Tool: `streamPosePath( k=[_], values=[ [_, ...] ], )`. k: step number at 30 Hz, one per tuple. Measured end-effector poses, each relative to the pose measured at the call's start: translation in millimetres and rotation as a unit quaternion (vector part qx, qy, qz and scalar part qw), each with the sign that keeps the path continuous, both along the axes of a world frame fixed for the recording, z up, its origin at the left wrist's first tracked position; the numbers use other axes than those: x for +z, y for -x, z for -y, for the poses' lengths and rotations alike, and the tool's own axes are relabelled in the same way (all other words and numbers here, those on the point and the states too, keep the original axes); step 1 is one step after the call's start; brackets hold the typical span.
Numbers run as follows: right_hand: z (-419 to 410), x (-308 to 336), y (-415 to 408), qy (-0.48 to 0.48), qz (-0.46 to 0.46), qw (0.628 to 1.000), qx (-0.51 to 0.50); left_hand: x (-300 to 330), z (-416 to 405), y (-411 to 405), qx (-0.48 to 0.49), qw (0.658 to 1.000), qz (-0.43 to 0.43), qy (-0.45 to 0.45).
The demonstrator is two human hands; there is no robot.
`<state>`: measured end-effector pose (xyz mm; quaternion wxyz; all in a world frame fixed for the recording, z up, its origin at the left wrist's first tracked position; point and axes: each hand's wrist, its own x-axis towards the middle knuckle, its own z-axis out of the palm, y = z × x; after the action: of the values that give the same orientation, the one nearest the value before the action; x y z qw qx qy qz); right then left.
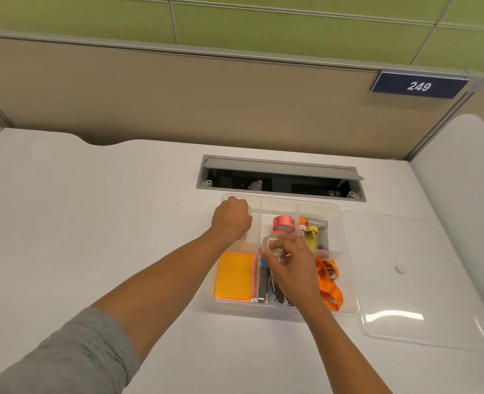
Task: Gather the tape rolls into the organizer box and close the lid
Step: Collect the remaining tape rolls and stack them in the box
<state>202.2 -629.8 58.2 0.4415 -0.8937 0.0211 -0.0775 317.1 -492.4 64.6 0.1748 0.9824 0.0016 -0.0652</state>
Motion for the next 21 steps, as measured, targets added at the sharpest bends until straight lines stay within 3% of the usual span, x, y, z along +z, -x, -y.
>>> streamPosePath(
  k=[14, 21],
  values=[
    [2.2, -13.6, -3.6, 0.003, -0.008, 1.0, -0.022, -10.9, 9.8, -1.7, -0.002, 1.0, -0.012, -0.004],
    [-1.9, -9.6, -20.5, 0.021, -0.004, 1.0, -0.003, 0.3, -18.5, 6.8, 0.062, 0.993, 0.083, 0.061]
  ],
)
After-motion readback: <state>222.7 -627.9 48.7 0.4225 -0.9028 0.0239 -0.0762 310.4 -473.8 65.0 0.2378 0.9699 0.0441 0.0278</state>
